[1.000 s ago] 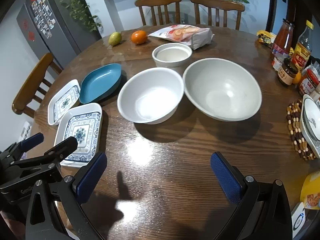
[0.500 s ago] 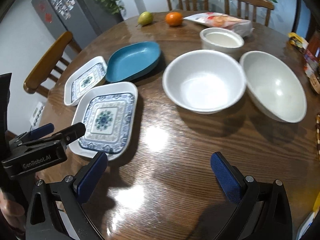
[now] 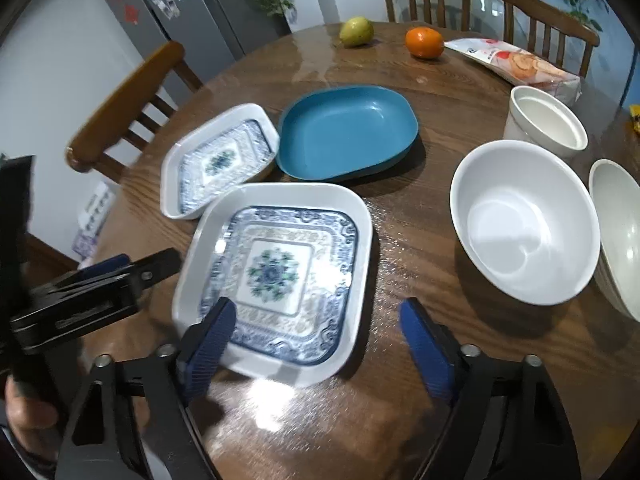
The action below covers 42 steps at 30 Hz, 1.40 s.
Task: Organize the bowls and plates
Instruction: 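Move both grippers to the large patterned square plate and close on its rim, then lift the patterned plate with both grippers and carry it toward the smaller plate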
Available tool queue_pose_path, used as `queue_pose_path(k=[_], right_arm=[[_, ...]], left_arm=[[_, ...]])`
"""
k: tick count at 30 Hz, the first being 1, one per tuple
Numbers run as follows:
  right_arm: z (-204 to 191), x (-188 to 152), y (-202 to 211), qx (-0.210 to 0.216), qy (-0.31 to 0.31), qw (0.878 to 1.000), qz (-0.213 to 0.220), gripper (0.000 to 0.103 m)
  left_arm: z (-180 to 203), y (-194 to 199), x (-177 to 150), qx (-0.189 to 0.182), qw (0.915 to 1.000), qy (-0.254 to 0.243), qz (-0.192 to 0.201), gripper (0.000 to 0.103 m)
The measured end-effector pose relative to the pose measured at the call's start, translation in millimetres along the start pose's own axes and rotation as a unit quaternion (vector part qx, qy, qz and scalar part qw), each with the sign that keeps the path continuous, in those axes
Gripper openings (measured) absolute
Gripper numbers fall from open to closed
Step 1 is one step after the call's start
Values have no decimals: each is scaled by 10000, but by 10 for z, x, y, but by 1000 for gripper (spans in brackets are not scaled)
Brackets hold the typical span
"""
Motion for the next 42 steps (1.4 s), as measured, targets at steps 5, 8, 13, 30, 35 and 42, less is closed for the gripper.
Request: queue_pose_path(k=[5,8,13,30,35,42], right_arm=[[93,-14,-244,-211,-158,9991,-330,60],[119,-5,-315,-301,-158,9987,-367,43],[100,46,-317,-339,-12,9990,-302,9],[-399,-129,-184,158,409,9982,-414,11],[-341,-111,-224,60,389,9984,-407,10],[-272,44,-323,-87,263,9989,-370,10]], left_arm=[[77,-171,-56,-231,9990,-222,-324,48],[117,-286,-46,-372,9977,-302,-484,30],[203,-339,-29,-451,9959,-554,-548,11],[-176,-157,-22,70,9959,-709,-549,11],[-90,-256,59,71,9956,-768,-532,11],[-29,-355,248,139,9949,-870,-498,11]])
Point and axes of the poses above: each gripper's, at about its wrist camera, not at the fingertips, and y roughly against the way its jaws point, z to its right, x to its top, the point moved 5 cm from there along -y, roughly the way its jaws point, and after that the axes turned 13 degrees about -x, right-handed, at the moved point
